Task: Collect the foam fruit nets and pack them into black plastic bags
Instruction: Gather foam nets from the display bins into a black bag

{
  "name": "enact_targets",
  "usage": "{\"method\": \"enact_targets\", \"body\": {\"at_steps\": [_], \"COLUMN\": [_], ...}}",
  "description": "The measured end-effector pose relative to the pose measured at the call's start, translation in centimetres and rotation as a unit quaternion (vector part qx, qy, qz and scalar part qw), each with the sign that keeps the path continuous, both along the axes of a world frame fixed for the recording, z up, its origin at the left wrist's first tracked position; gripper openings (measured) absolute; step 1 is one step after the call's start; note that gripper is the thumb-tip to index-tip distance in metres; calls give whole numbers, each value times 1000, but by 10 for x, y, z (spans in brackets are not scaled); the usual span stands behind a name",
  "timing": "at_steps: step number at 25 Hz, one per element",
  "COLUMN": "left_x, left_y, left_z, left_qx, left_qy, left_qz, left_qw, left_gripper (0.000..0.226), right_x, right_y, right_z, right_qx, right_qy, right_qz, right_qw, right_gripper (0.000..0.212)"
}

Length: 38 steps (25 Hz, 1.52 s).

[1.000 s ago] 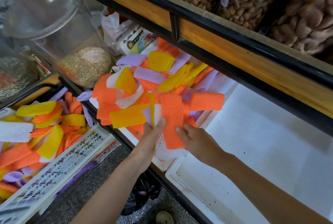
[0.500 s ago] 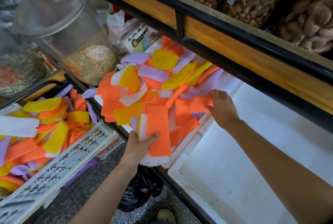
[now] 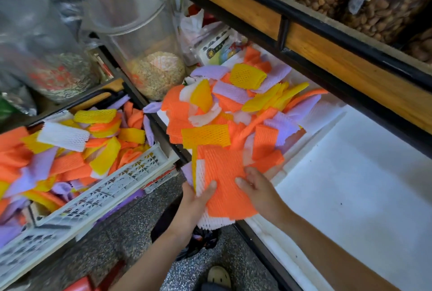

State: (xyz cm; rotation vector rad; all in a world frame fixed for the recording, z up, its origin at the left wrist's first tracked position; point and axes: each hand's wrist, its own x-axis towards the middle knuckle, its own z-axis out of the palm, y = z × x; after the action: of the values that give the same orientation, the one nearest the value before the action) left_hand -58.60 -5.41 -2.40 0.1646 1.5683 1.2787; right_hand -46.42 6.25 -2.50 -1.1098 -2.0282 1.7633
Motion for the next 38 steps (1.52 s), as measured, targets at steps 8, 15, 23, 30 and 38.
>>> {"method": "enact_targets", "body": {"at_steps": [8,15,23,30,38], "left_x": [-23,-55,-75,-59,-19], "left_y": [-67,-122,-157,-152,-151], "left_z": [0,-11,-31,-40,-42], "left_qx": [-11,-15,-48,-84,-106], "left_qy": [31,7,16,5,11], "left_qz": [47,133,202,257,316], "left_qw": [998,991,978,963,943], "left_gripper": [65,63,98,76,62], "right_x": [-47,-83,-148,-163,-145], "right_y": [-69,-49,69,91,11], "right_z": [-4,-10,-66,-86,-5], "right_qx": [149,195,355,417,385], "right_qy": [-140,-88,-196,-236,-101], "right_qz": [268,202,217,225,277], "right_qw": [941,956,888,848,875], "right_gripper": [49,46,63,64,47]}}
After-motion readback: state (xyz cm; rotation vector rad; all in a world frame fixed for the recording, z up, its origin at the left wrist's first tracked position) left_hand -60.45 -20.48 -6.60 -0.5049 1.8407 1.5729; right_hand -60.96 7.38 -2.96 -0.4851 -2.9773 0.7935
